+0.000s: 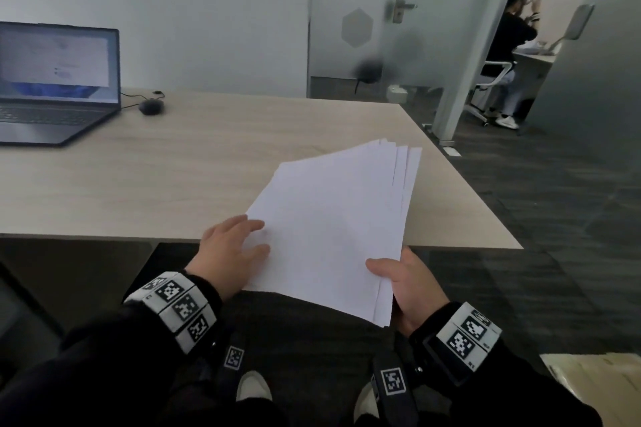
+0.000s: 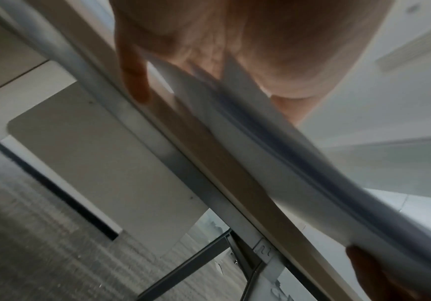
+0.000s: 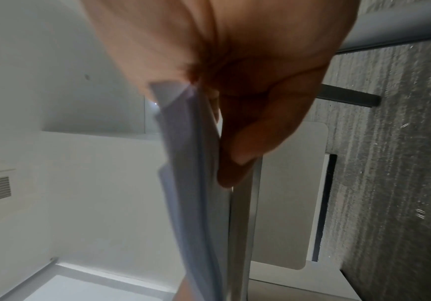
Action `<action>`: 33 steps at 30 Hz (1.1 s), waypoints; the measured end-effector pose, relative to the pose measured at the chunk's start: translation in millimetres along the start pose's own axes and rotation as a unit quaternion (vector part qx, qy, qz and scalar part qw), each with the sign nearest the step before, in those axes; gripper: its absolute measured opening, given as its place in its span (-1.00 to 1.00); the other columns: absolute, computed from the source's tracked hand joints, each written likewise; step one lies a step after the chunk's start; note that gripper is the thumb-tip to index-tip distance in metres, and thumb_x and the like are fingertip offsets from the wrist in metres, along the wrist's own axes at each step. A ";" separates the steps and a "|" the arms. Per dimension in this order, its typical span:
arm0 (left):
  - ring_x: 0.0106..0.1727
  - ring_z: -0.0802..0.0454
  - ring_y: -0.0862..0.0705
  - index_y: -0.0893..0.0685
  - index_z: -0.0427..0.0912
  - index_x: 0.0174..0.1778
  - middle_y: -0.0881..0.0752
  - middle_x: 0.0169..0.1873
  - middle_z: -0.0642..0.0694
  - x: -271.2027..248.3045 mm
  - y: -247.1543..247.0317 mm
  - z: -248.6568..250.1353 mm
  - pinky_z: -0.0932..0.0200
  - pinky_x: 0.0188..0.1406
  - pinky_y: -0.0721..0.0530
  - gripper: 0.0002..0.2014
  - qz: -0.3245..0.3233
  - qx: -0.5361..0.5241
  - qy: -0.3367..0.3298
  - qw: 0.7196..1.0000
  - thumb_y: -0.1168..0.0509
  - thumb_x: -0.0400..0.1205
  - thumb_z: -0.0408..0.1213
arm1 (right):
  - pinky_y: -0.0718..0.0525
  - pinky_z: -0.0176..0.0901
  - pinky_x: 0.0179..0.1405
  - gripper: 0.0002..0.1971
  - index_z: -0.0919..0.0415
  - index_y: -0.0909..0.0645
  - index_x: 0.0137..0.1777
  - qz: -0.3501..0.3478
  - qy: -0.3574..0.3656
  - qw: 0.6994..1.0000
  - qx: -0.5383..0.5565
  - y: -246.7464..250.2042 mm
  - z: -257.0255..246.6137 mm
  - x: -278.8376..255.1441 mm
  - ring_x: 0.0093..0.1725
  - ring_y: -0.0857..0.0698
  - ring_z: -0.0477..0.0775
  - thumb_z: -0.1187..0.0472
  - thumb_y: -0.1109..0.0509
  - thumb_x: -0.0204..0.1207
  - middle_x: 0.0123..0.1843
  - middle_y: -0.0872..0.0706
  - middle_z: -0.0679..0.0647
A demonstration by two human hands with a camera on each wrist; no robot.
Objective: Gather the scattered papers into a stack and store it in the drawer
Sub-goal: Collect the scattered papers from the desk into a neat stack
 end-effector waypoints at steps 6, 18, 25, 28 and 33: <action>0.41 -0.05 -0.52 -0.31 0.08 0.58 -0.46 0.46 0.02 17.3 16.8 -7.5 -0.12 0.46 -0.48 -0.26 0.038 -0.169 0.025 0.985 -0.47 0.49 -0.08 | -0.67 0.36 0.30 -0.65 0.16 -0.68 0.22 -0.014 0.055 0.998 0.014 0.3 -25.6 10.9 0.17 -0.80 0.34 0.53 -0.28 0.59 0.13 -0.86 0.18; -0.09 -0.13 -0.83 -0.72 -0.19 0.16 -0.84 0.00 -0.18 69.8 61.9 21.1 0.03 -0.26 -0.77 -0.68 0.072 -0.543 0.004 0.837 -0.45 0.49 -0.46 | -0.73 -0.07 0.18 -0.60 -0.21 -0.67 0.14 0.009 0.276 0.947 -0.161 -17.8 -107.1 44.3 0.20 -0.79 -0.06 0.39 -0.32 0.62 0.14 -0.84 -0.14; -0.18 0.14 -0.81 -0.74 -0.01 -0.11 -0.84 -0.14 0.04 91.8 77.1 46.5 0.15 -0.13 -0.76 -0.76 0.168 -0.455 -0.056 0.873 -0.55 0.40 -0.40 | -0.69 -0.27 -0.06 -0.65 -0.10 -0.66 0.10 0.085 0.283 0.946 -0.133 -20.5 -109.7 88.0 -0.04 -0.79 -0.26 0.41 -0.36 0.54 -0.01 -0.81 -0.23; -0.19 0.17 -0.79 -0.70 0.01 -0.14 -0.81 -0.13 0.08 95.9 63.6 46.5 0.16 -0.14 -0.74 -0.74 0.146 -0.429 -0.051 0.890 -0.55 0.41 -0.40 | -0.72 -0.11 -0.04 -0.66 -0.07 -0.66 0.00 0.106 0.259 0.954 -0.110 -16.9 -98.2 97.2 -0.06 -0.81 -0.06 0.45 -0.37 0.50 -0.07 -0.83 -0.12; -0.07 0.02 -0.82 -0.74 -0.03 -0.02 -0.84 -0.09 0.04 93.1 46.8 32.8 -0.09 0.07 -0.77 -0.72 0.144 -0.436 -0.023 0.888 -0.55 0.41 -0.38 | -0.78 0.03 0.08 -0.71 -0.07 -0.70 0.05 0.105 0.236 0.963 -0.081 -11.3 -77.5 101.2 0.02 -0.84 0.02 0.37 -0.44 0.50 -0.03 -0.87 -0.07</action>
Point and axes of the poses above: each hand's wrist, its own x-axis towards the middle knuckle, its own y-axis out of the back of the hand, z = x × y, the point moved 4 cm from there along x, towards the middle knuckle
